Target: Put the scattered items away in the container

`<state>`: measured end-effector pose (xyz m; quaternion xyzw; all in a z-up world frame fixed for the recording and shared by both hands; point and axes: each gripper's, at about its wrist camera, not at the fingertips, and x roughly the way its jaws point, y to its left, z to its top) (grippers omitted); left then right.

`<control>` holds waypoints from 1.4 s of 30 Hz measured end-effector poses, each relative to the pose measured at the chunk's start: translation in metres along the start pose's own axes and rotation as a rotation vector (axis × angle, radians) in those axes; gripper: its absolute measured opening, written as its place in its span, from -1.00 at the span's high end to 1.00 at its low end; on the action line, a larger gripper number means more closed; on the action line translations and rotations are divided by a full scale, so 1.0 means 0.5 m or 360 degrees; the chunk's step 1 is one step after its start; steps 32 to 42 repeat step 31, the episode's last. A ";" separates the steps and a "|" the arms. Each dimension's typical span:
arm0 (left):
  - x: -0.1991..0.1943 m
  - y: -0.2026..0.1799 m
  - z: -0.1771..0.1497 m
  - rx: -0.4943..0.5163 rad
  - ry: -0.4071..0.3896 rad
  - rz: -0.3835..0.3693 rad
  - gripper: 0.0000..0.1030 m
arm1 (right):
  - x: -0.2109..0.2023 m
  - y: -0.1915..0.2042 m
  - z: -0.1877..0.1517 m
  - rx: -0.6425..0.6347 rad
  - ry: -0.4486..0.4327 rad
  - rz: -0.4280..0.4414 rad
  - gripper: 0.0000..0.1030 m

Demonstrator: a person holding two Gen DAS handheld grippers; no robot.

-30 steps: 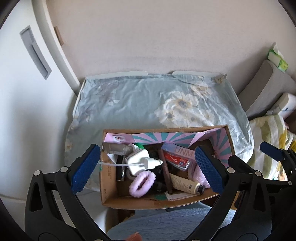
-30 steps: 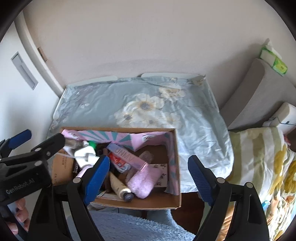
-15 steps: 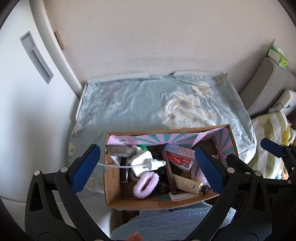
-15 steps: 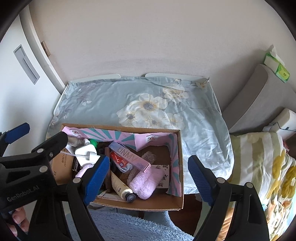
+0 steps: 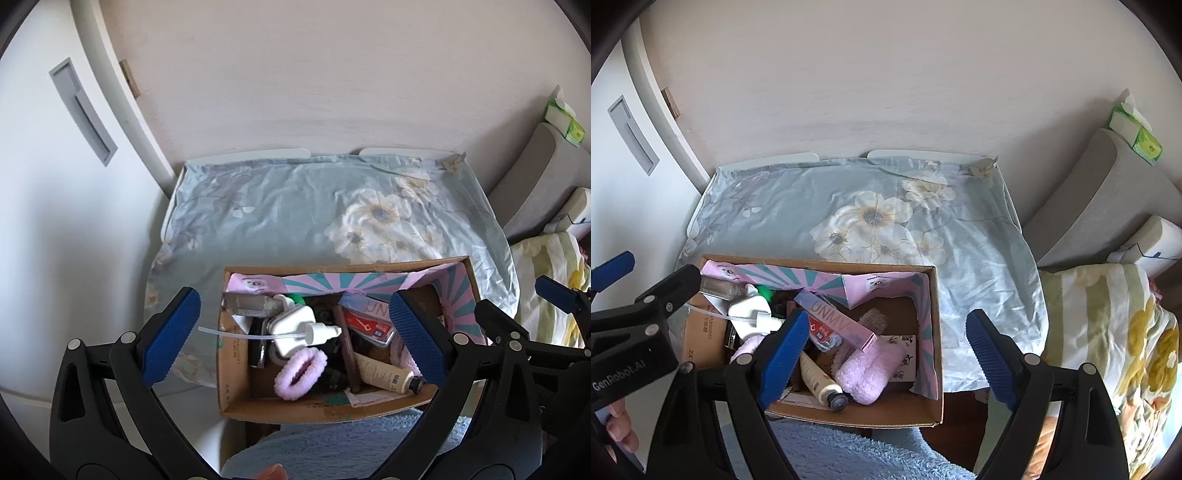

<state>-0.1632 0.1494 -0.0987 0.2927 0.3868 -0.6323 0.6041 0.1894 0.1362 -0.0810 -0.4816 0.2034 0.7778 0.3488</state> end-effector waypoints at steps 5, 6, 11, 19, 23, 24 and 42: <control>-0.002 0.004 0.004 0.0007 -0.0027 0.0026 -0.98 | 0.004 0.001 0.003 -0.0022 -0.0001 -0.0017 -0.64; -0.003 0.005 0.005 0.0003 -0.0032 0.0026 -0.98 | 0.005 0.001 0.004 -0.0023 0.0001 -0.0011 -0.64; -0.001 0.007 0.010 0.0000 -0.0042 0.0047 -0.98 | 0.008 0.002 0.008 -0.0026 0.0003 0.0003 -0.64; 0.000 0.009 0.018 -0.0010 -0.0071 0.0056 -0.98 | 0.014 -0.006 0.019 0.0001 -0.0004 -0.0011 -0.64; 0.001 0.010 0.021 -0.0008 -0.0086 0.0059 -0.98 | 0.019 -0.011 0.024 0.0015 0.0005 -0.0004 -0.64; 0.002 0.010 0.021 -0.0007 -0.0087 0.0058 -0.98 | 0.021 -0.011 0.025 0.0016 0.0007 -0.0004 -0.64; 0.006 0.009 0.025 -0.0009 -0.0092 0.0061 -0.98 | 0.027 -0.013 0.027 0.0017 0.0017 0.0001 -0.64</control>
